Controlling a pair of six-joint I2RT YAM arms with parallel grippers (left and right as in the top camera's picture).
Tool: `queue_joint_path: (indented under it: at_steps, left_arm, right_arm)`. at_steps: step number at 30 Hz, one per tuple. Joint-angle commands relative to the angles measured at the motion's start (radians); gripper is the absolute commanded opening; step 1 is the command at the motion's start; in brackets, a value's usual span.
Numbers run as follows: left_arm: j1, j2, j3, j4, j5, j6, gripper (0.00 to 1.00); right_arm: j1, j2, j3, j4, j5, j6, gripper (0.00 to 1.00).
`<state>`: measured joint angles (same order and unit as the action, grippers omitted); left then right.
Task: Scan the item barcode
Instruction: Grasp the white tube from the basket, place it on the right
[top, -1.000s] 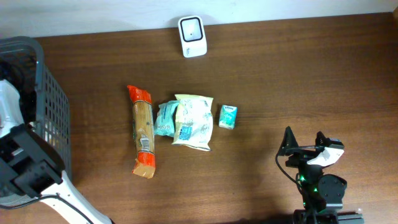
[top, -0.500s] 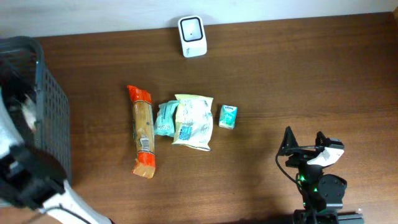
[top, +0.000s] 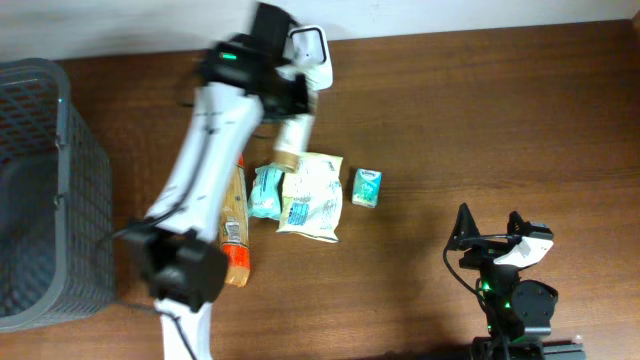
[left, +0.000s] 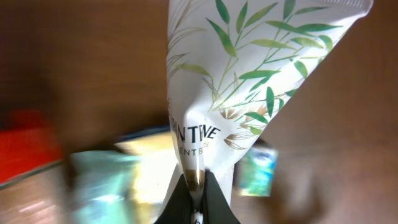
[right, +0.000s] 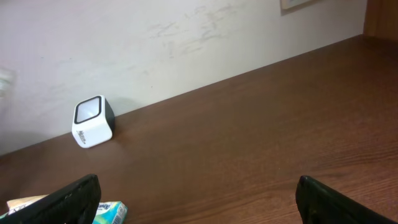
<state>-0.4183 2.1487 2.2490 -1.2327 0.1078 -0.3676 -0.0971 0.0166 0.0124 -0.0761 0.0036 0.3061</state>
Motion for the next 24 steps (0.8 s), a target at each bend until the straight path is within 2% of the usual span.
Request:
queue_joint_path:
  at_steps: [1, 5, 9, 11, 14, 17, 18, 19, 20, 22, 24]
  left_arm:
    - [-0.103, 0.128, 0.007, 0.035, 0.174, -0.061, 0.0]
    - [-0.207, 0.235, 0.007, 0.052, 0.226, -0.1, 0.0]
    - [-0.282, 0.271, 0.007, 0.062, 0.237, -0.175, 0.0]
    - [-0.334, 0.271, 0.007, 0.121, 0.237, -0.208, 0.0]
    - [-0.381, 0.271, 0.007, 0.185, 0.221, -0.208, 0.06]
    - [-0.367, 0.271, 0.007, 0.183, 0.131, -0.202, 0.2]
    - [-0.344, 0.271, 0.007, 0.182, 0.131, -0.162, 0.23]
    - [-0.309, 0.271, 0.012, 0.177, 0.132, -0.111, 0.35]
    - [-0.274, 0.271, 0.023, 0.161, 0.132, -0.055, 0.41]
    - [-0.203, 0.271, 0.088, 0.082, 0.132, 0.048, 0.48]
    - [-0.108, 0.271, 0.253, -0.061, 0.131, 0.177, 0.54]
  right_arm:
    - [0.005, -0.004, -0.006, -0.004, 0.009, -0.002, 0.98]
    - [0.005, -0.004, -0.006, -0.004, 0.009, -0.002, 0.99]
    - [0.005, -0.004, -0.006, -0.004, 0.009, -0.002, 0.99]
    - [0.005, -0.004, -0.006, -0.004, 0.009, -0.002, 0.98]
    - [0.005, -0.004, -0.006, -0.004, 0.009, -0.002, 0.99]
    - [0.005, -0.004, -0.006, -0.003, 0.009, -0.002, 0.99]
    - [0.005, -0.004, -0.006, -0.004, 0.009, -0.002, 0.99]
    - [0.005, -0.004, -0.006, -0.004, 0.009, -0.002, 0.99]
    - [0.005, -0.004, -0.006, -0.004, 0.008, -0.002, 0.98]
    - [0.005, -0.004, -0.006, -0.004, 0.009, -0.002, 0.98]
    - [0.005, -0.004, -0.006, -0.004, 0.009, -0.002, 0.99]
